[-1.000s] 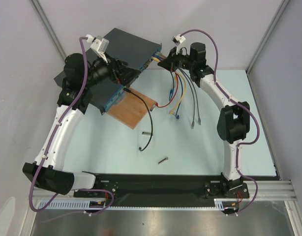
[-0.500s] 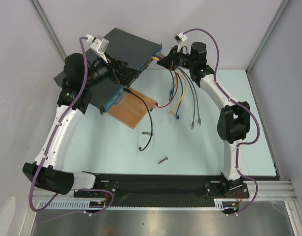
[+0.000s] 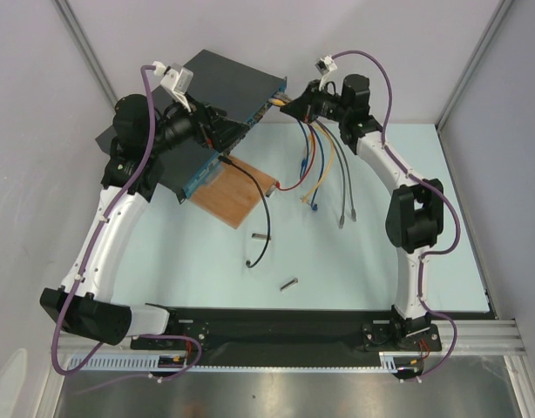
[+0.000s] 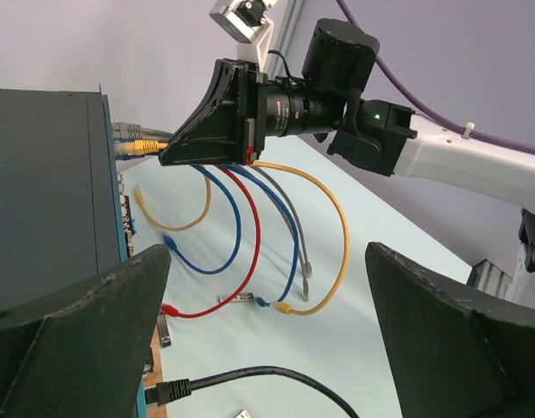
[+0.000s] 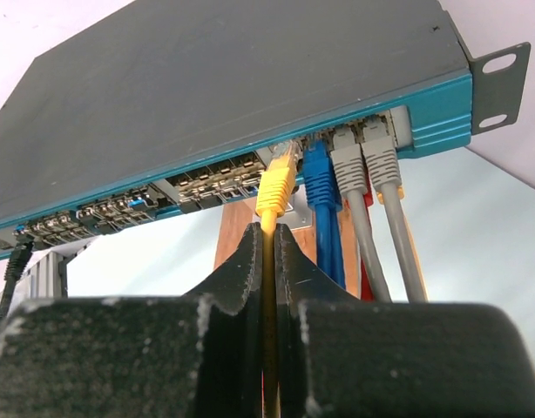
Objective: Insert the plug into the switch port
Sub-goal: Insert the connector into the switch port.
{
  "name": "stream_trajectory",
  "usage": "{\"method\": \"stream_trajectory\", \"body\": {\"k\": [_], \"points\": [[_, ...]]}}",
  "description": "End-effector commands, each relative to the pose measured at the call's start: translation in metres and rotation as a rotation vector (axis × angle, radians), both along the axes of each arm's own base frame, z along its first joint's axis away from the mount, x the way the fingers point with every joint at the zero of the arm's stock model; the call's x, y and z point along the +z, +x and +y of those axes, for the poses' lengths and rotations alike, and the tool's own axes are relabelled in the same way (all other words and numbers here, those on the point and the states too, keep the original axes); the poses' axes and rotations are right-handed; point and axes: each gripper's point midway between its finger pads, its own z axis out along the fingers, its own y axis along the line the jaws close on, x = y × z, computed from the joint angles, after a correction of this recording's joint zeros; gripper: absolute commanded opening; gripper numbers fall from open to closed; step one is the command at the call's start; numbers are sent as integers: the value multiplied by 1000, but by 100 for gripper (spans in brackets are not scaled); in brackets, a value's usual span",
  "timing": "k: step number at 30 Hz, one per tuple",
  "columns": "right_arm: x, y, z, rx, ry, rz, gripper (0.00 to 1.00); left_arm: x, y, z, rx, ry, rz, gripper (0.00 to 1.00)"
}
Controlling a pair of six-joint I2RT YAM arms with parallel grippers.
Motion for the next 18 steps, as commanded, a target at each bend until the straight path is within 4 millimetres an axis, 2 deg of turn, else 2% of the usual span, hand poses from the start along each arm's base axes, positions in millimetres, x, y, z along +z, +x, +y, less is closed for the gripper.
{"method": "stream_trajectory", "body": {"k": [1, 9, 18], "points": [[13, 2, 4, 11, 11, -82, 0, 11, -7, 2, -14, -5, -38, 100], [-18, 9, 7, -26, -117, -85, 0, 10, -5, 2, -9, -4, -35, 100], [-24, 10, 14, -50, -204, -118, 0, 10, -3, 2, -9, -3, -33, 100]]}}
